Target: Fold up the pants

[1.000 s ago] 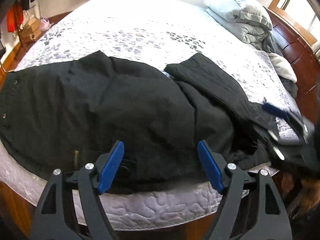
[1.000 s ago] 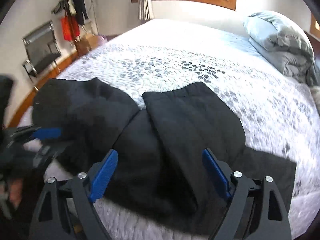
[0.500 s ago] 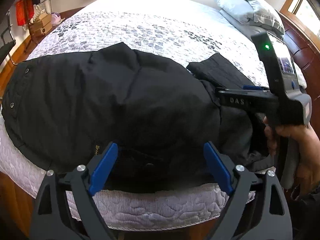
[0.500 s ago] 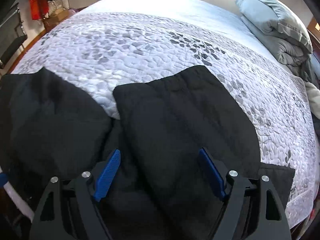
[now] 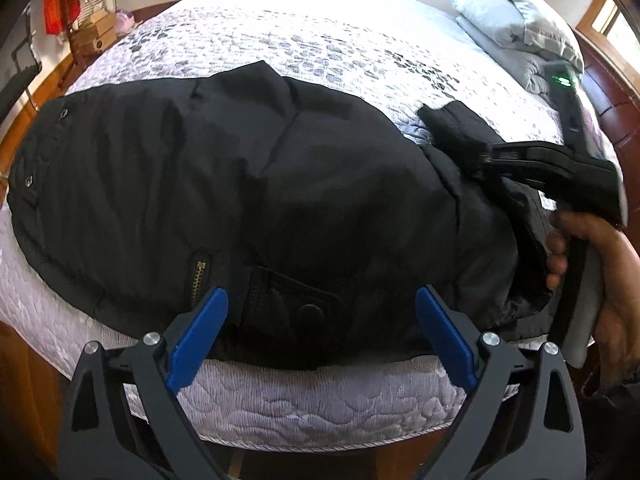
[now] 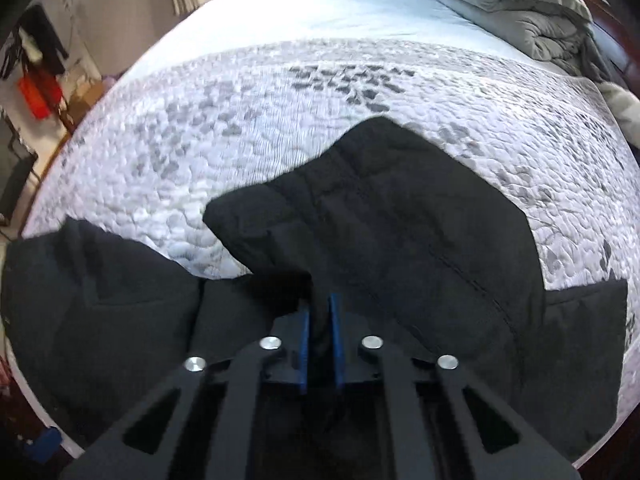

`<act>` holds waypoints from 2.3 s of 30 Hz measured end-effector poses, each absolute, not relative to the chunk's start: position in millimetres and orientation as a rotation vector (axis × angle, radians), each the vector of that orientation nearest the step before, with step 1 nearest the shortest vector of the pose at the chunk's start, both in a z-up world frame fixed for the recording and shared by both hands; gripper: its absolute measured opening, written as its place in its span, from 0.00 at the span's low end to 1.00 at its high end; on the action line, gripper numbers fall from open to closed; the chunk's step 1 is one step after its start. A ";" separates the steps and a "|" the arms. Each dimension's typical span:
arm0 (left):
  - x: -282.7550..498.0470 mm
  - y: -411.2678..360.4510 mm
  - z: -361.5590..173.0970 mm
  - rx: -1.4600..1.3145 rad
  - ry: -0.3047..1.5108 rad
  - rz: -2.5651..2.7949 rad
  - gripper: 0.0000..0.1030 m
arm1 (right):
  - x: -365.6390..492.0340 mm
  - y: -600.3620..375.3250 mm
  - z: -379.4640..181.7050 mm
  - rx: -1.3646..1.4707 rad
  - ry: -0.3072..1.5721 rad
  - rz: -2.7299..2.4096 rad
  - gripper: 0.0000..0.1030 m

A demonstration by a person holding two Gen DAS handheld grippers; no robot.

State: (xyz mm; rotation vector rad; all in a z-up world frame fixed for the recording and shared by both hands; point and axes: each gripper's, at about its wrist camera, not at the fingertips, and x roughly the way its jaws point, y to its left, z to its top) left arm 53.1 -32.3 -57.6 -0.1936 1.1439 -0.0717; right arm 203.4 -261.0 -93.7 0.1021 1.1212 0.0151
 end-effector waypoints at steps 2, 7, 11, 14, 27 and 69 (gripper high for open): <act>52.4 -29.4 -57.5 -0.214 1.135 -0.055 0.92 | 196.0 -272.8 -81.7 0.158 1.088 0.015 0.06; 47.9 -32.4 -51.4 -0.244 1.082 -0.031 0.92 | 171.3 -310.4 -55.7 0.244 1.003 -0.026 0.05; 47.0 -45.5 -43.5 -0.189 1.045 -0.018 0.92 | 148.6 -352.2 -43.6 0.302 0.948 -0.112 0.05; 52.3 -58.3 -38.6 -0.158 1.029 -0.026 0.92 | 129.1 -388.3 -41.9 0.340 0.922 -0.207 0.05; 85.3 -148.3 -37.9 -0.063 0.999 -0.111 0.92 | 54.8 -503.5 -89.2 0.639 0.919 -0.458 0.33; 6.1 -292.8 -80.2 -0.307 1.183 -0.434 0.90 | -25.6 -594.2 -82.9 0.824 0.764 -0.274 0.04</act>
